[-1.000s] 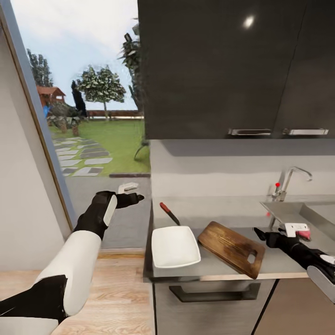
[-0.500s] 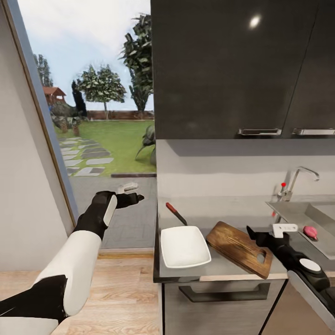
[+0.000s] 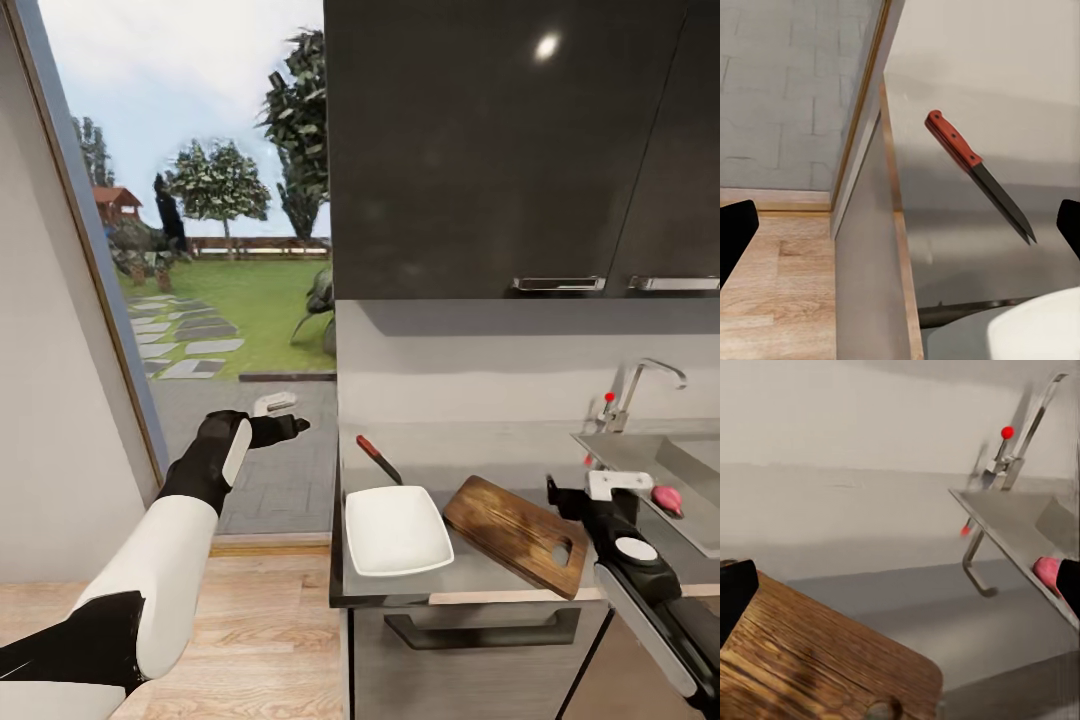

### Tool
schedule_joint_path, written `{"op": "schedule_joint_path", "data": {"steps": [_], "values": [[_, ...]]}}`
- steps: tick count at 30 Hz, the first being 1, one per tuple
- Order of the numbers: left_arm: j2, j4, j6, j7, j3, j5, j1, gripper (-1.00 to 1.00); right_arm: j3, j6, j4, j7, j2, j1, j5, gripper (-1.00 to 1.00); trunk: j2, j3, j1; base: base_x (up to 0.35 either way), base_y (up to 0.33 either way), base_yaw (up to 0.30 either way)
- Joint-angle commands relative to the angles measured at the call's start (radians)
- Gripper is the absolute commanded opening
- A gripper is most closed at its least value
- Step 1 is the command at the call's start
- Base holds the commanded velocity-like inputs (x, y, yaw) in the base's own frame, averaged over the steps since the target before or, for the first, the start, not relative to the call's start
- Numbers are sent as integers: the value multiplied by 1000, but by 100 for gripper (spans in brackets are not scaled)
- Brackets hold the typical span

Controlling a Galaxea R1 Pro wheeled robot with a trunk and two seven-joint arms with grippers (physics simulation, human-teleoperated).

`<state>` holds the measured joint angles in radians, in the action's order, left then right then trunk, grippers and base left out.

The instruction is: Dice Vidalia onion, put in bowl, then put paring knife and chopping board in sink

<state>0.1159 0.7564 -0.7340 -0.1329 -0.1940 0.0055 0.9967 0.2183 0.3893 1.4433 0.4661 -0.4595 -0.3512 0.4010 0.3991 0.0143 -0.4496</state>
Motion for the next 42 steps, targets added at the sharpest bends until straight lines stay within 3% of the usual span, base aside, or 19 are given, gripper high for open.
{"op": "schedule_joint_path", "data": {"steps": [1,3,4,10,14,17,20,42], "values": [[2,0,-5,-4,-5,0,0,100,-8,73,1,10,-1,-11,9,100,1,-1,0,0,0,0],[2,0,-5,-4,-5,0,0,100,-43,199,1,11,0,-25,12,100,1,-1,0,0,0,0],[3,-1,-5,-4,-3,0,0,100,-74,330,2,11,2,-45,17,100,1,-1,0,0,0,0],[5,-2,-6,-4,1,0,0,100,-84,508,2,3,2,-64,23,100,1,-1,0,0,0,0],[5,-2,-7,-4,2,0,0,100,-110,601,2,-48,2,-76,67,100,1,-1,0,0,0,0],[5,-2,-7,-4,2,0,0,100,-158,626,2,-78,2,-79,118,100,1,-1,0,0,0,0],[6,-2,-7,-3,3,0,0,100,-180,637,2,-90,2,-80,146,100,1,-1,0,0,0,0],[12,-3,-7,-2,8,1,0,100,-183,641,1,-94,0,-80,157,100,1,-1,0,0,0,0]]}}
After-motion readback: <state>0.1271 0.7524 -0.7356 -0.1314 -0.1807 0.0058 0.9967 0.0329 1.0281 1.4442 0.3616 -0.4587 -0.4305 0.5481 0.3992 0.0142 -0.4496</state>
